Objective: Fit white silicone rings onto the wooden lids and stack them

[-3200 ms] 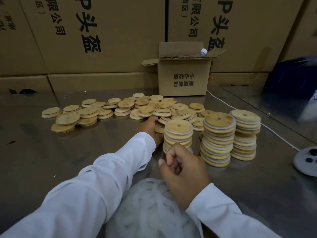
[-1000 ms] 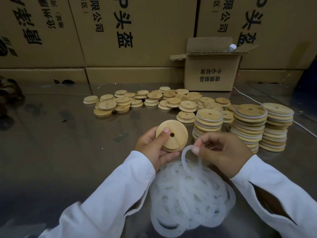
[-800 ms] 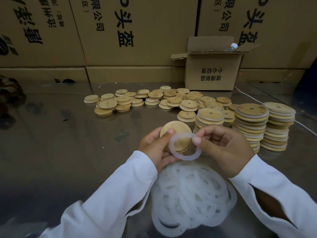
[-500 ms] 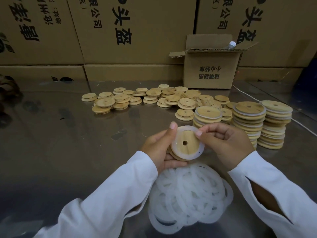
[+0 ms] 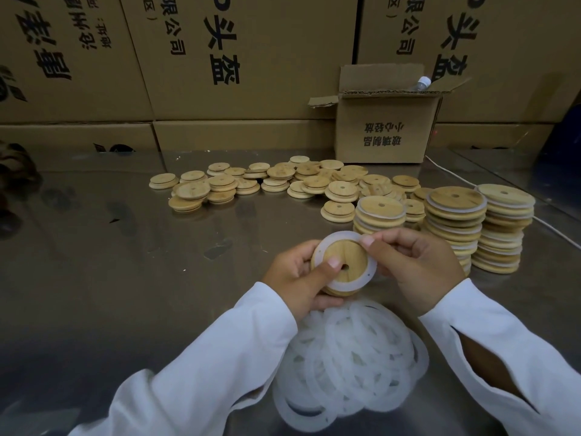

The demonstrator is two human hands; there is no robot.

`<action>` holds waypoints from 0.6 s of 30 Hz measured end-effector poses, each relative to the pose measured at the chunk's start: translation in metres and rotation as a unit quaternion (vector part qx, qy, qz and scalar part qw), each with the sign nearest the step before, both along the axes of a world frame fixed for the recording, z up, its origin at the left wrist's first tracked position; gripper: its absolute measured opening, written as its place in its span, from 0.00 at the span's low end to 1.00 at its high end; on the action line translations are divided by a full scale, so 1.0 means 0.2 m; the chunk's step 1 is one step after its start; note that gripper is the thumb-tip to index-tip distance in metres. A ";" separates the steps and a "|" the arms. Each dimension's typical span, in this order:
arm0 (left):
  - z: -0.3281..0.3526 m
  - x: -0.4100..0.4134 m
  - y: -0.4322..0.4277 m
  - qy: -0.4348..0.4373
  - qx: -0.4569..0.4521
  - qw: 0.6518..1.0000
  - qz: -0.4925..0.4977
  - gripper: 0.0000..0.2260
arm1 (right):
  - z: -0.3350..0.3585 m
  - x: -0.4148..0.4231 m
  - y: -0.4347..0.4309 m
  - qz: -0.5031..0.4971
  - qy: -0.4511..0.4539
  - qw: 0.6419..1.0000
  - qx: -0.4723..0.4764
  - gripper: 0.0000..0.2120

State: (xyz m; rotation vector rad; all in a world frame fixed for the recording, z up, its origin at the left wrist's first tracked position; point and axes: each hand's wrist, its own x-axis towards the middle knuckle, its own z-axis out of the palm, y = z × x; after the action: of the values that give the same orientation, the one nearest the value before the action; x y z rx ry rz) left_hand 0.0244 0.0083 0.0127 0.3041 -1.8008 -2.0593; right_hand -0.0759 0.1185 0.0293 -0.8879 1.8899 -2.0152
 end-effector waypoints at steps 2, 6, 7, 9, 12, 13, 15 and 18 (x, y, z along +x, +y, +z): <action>0.00 0.00 0.00 0.005 -0.006 1.000 -0.004 0.06 | 0.00 0.00 0.00 0.002 -0.005 1.000 0.001 0.08; 0.00 0.00 0.00 0.010 -0.011 1.000 -0.007 0.07 | 0.00 -0.01 0.01 0.016 -0.015 1.000 0.003 0.09; 0.00 0.00 0.00 0.010 -0.011 1.000 -0.006 0.07 | 0.00 -0.01 0.01 0.020 -0.015 1.000 0.006 0.09; 0.00 0.00 -0.01 0.010 -0.009 1.000 -0.003 0.06 | 0.00 -0.02 0.01 0.026 -0.018 0.999 0.006 0.09; 0.01 0.00 -0.02 0.012 0.014 1.000 0.001 0.06 | 0.00 -0.02 0.00 0.033 -0.020 0.999 0.003 0.08; 0.01 0.00 -0.02 0.010 0.029 1.000 0.001 0.07 | 0.00 -0.02 0.00 0.033 -0.019 0.999 0.002 0.07; 0.01 0.00 -0.03 0.002 0.056 0.998 -0.001 0.07 | -0.01 -0.03 0.00 0.030 -0.003 1.000 0.002 0.07; 0.00 -0.01 -0.03 0.000 0.083 0.997 -0.003 0.06 | -0.01 -0.03 0.00 0.022 0.021 1.000 0.004 0.08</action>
State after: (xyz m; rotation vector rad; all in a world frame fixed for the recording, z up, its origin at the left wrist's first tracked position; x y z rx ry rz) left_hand 0.0228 0.0018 0.0134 0.3452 -1.6360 -2.2180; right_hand -0.0817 0.1186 0.0281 -0.9691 1.8830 -1.9763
